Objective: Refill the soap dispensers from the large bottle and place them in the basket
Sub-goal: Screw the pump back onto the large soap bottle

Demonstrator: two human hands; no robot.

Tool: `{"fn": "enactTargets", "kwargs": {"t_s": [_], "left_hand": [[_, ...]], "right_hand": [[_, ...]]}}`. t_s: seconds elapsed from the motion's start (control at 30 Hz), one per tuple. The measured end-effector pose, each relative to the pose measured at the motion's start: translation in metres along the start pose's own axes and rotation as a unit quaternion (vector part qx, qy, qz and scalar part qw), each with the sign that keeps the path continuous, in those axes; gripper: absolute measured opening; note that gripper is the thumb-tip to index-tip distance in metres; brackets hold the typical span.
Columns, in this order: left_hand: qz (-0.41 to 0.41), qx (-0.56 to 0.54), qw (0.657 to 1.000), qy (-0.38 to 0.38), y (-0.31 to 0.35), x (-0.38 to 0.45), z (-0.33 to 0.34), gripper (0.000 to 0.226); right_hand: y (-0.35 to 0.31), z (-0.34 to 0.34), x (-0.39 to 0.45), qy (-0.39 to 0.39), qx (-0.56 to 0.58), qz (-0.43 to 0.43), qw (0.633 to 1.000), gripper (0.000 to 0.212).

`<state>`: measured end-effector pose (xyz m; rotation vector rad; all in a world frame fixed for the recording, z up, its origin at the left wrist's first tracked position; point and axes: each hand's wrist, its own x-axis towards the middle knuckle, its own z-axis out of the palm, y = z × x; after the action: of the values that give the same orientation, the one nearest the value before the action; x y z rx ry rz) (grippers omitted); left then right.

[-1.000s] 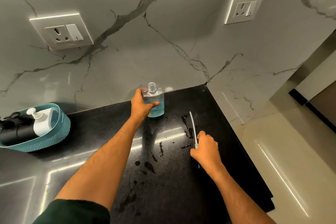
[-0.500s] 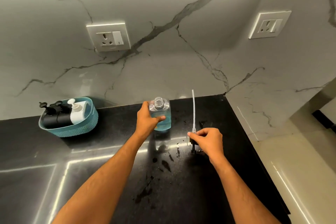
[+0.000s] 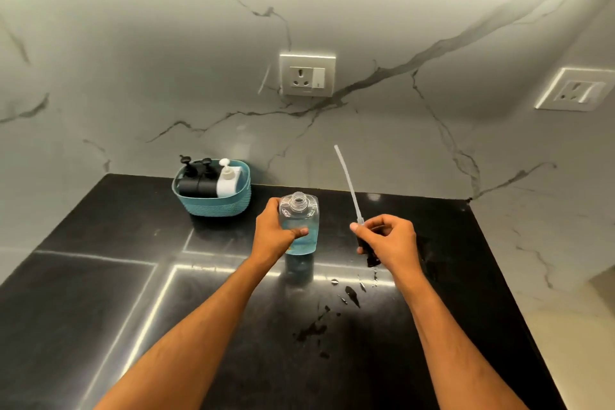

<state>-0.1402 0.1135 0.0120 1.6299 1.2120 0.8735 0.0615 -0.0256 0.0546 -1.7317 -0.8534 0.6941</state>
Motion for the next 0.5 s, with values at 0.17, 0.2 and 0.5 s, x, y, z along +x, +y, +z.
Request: {"fn": "enactTargets", "kwargs": {"t_s": [0.17, 0.2, 0.5], "left_hand": [[0.000, 0.011, 1.000, 0.023, -0.014, -0.012, -0.026, 0.067], [0.002, 0.014, 1.000, 0.023, -0.016, -0.013, -0.029, 0.066], [0.006, 0.023, 1.000, 0.020, -0.026, -0.016, -0.053, 0.065]], "right_hand": [[-0.035, 0.013, -0.008, 0.013, -0.056, -0.076, 0.996, 0.031], [-0.042, 0.014, -0.010, 0.018, -0.069, -0.091, 0.993, 0.033], [-0.111, 0.006, -0.020, -0.004, -0.270, -0.193, 0.943, 0.045]]}}
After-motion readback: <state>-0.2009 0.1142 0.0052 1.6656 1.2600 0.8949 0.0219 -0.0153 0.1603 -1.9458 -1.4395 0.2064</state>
